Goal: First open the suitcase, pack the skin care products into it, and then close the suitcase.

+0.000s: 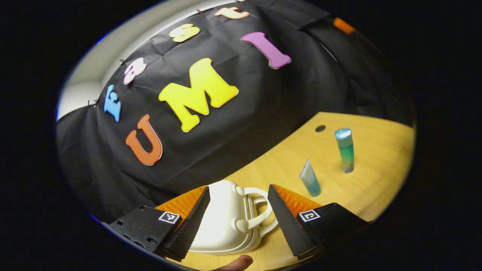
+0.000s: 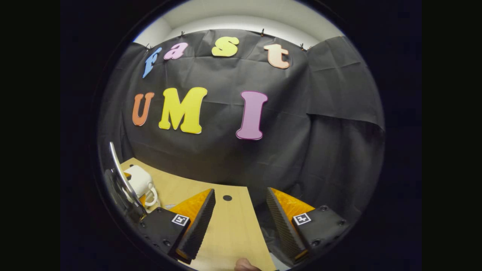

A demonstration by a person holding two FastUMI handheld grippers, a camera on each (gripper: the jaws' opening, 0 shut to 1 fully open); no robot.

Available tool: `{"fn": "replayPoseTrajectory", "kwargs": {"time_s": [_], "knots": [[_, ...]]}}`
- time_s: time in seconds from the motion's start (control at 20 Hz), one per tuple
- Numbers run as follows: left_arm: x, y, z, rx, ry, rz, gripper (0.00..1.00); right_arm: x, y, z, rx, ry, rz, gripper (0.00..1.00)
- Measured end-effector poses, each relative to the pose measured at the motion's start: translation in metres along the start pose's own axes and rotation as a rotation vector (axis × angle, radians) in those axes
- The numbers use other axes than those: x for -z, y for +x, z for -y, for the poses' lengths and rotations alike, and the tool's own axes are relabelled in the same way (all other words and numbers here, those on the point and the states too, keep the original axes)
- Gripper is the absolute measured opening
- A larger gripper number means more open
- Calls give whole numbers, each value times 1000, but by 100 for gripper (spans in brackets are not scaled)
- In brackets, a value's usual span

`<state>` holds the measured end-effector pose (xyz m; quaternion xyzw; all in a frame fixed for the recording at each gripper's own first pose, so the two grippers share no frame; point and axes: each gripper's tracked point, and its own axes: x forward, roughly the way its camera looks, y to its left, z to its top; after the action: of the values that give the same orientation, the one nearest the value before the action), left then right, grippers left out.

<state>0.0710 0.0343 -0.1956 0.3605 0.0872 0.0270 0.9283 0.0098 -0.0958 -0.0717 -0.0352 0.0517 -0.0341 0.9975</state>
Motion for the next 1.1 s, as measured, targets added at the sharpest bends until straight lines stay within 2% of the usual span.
{"fn": "replayPoseTrajectory", "kwargs": {"time_s": [0.15,0.25,0.4,0.55,0.6,0.7,0.75,0.8,0.85,0.9,0.95,1.0,1.1], "knots": [[23,23,23,31,191,-25,98,17,4,22,-1,-13,-21,81],[39,31,29,35,284,-57,97,29,5,36,-12,-1,-38,81],[51,44,27,-3,385,-107,100,41,5,51,-22,12,-36,81],[52,56,22,-27,516,-125,93,55,3,62,7,-22,-50,81],[53,58,23,-24,553,-123,83,59,1,62,18,-20,-62,81],[54,59,19,-27,610,-119,71,61,-4,55,37,1,-76,81],[56,61,20,-17,609,-117,70,62,-6,50,51,4,-81,81],[60,62,19,-9,605,-128,62,62,-7,46,71,6,-88,81],[64,62,20,8,598,-140,59,63,-8,42,87,15,-95,81],[67,61,21,26,589,-151,50,62,-10,37,96,28,-100,82],[74,62,27,75,574,-180,44,62,-12,32,106,35,-106,82],[78,58,29,116,559,-210,32,63,-13,27,117,38,-114,81],[67,60,31,175,529,-188,22,61,-18,23,152,36,-120,81]]}}
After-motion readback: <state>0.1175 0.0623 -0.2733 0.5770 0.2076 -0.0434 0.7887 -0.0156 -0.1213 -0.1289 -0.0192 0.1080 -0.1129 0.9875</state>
